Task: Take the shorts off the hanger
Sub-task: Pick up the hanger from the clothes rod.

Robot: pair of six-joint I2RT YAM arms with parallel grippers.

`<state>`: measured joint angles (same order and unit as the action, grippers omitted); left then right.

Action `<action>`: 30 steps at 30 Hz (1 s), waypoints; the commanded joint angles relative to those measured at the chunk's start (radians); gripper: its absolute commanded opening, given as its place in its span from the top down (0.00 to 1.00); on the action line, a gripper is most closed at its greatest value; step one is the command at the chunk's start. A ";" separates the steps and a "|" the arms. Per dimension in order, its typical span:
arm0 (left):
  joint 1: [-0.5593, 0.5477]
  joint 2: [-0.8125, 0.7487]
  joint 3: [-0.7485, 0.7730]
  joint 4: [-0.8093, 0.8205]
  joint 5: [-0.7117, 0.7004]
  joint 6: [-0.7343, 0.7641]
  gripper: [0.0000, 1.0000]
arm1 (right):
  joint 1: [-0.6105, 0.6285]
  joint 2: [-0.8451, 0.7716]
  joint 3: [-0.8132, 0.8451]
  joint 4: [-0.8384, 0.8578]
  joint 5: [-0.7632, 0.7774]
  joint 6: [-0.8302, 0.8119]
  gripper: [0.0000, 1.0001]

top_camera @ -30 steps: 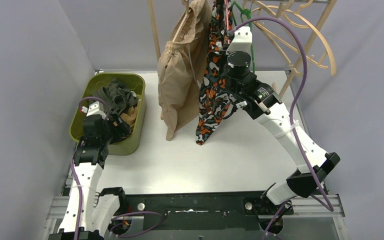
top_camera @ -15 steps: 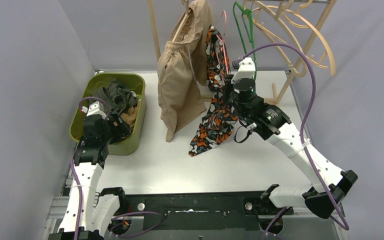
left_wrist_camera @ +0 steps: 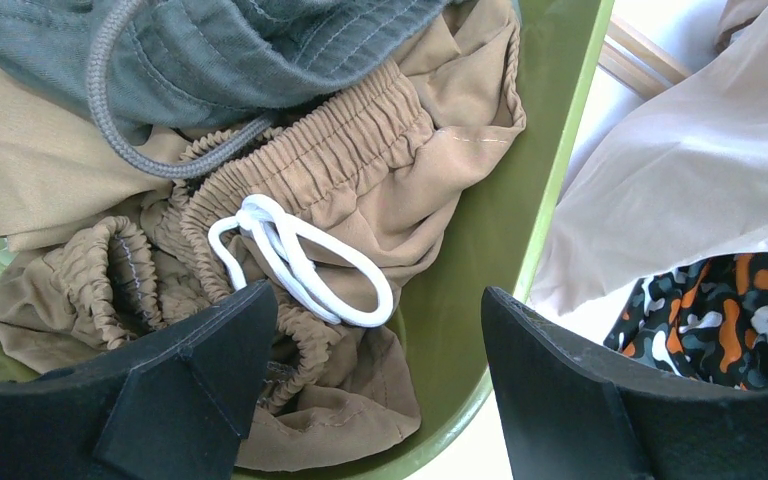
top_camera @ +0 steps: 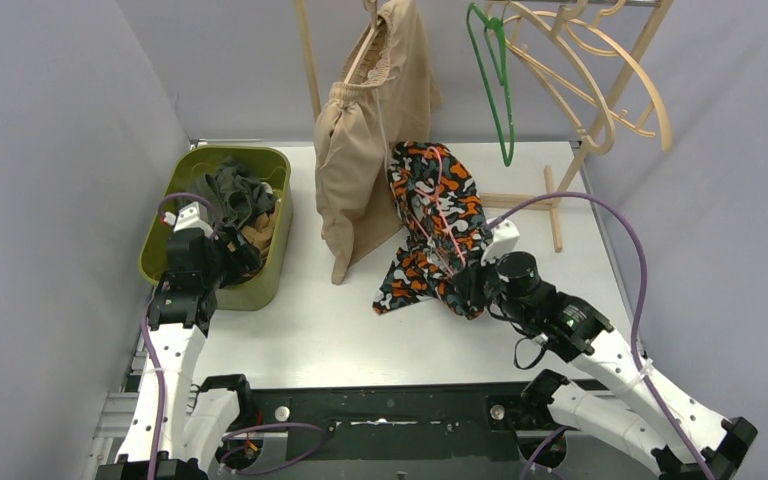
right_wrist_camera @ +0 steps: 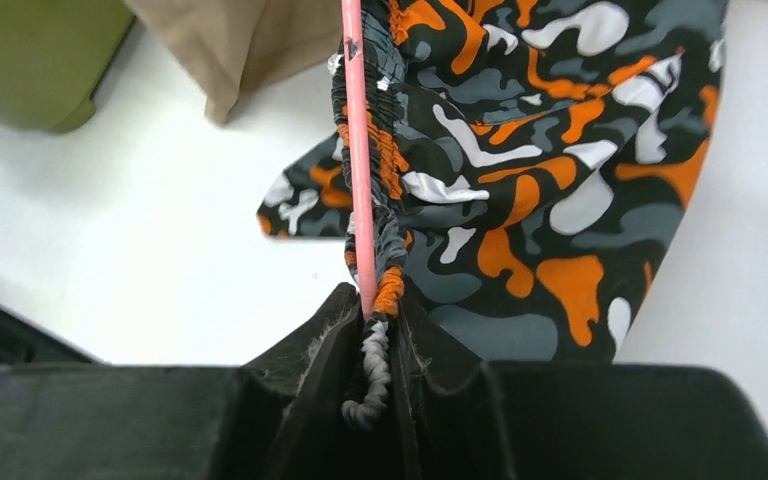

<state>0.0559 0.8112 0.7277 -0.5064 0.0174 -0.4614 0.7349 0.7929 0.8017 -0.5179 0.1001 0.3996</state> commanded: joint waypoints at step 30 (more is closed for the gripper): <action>-0.105 -0.090 0.173 -0.091 0.067 -0.093 0.26 | 0.012 -0.201 -0.043 -0.101 -0.577 -0.108 1.00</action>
<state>-0.0406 0.7467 0.8085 -0.5789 0.0322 -0.5484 0.7406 0.5922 0.7963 -0.7170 -0.3965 0.2985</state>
